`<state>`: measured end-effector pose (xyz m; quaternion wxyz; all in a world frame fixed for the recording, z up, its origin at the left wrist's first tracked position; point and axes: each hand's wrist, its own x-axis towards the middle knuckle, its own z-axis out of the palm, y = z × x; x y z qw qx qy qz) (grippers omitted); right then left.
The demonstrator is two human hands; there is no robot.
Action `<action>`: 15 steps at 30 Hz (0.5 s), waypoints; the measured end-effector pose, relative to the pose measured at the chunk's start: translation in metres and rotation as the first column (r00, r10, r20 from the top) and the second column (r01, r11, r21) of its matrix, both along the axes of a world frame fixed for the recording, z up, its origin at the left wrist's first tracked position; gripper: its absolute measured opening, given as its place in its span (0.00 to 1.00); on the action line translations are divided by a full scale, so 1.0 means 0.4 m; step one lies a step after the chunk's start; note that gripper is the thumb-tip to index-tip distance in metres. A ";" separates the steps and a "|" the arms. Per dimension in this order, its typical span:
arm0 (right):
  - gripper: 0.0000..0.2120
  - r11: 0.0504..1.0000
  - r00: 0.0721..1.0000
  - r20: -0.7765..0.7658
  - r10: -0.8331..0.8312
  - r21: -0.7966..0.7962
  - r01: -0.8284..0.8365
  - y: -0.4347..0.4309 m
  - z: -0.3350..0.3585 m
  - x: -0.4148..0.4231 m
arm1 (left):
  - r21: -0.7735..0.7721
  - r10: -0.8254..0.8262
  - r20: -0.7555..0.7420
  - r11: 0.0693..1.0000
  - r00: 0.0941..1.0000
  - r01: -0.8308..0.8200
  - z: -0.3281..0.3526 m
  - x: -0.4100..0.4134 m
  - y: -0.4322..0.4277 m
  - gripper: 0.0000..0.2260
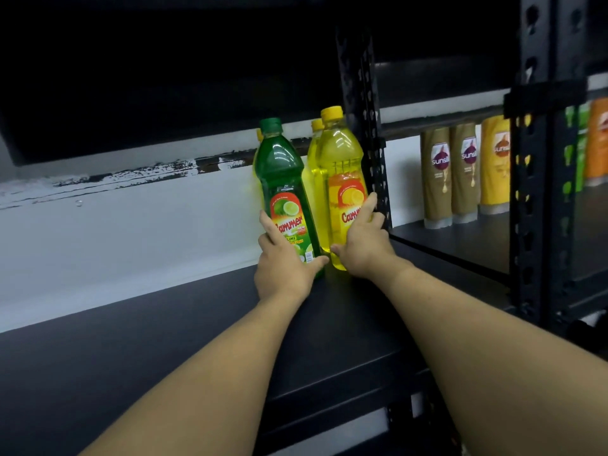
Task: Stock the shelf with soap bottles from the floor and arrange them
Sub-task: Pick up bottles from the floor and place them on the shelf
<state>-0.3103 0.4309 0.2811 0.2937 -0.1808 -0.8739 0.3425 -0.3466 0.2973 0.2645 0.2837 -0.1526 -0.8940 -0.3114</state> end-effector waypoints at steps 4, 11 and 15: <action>0.57 1.000 0.999 0.042 0.012 0.007 -0.012 0.016 0.011 -0.028 | 0.020 -0.035 0.002 0.999 0.999 0.035 0.000 -0.026 -0.001 0.60; 0.58 0.998 0.999 -0.014 0.052 0.038 -0.051 0.026 -0.021 -0.013 | 0.150 -0.149 0.007 0.978 0.989 0.146 -0.007 -0.036 -0.009 0.55; 0.60 0.994 0.998 0.014 0.067 0.082 -0.068 0.040 -0.023 0.011 | 0.213 -0.203 0.036 0.958 0.978 0.191 -0.010 -0.041 -0.011 0.52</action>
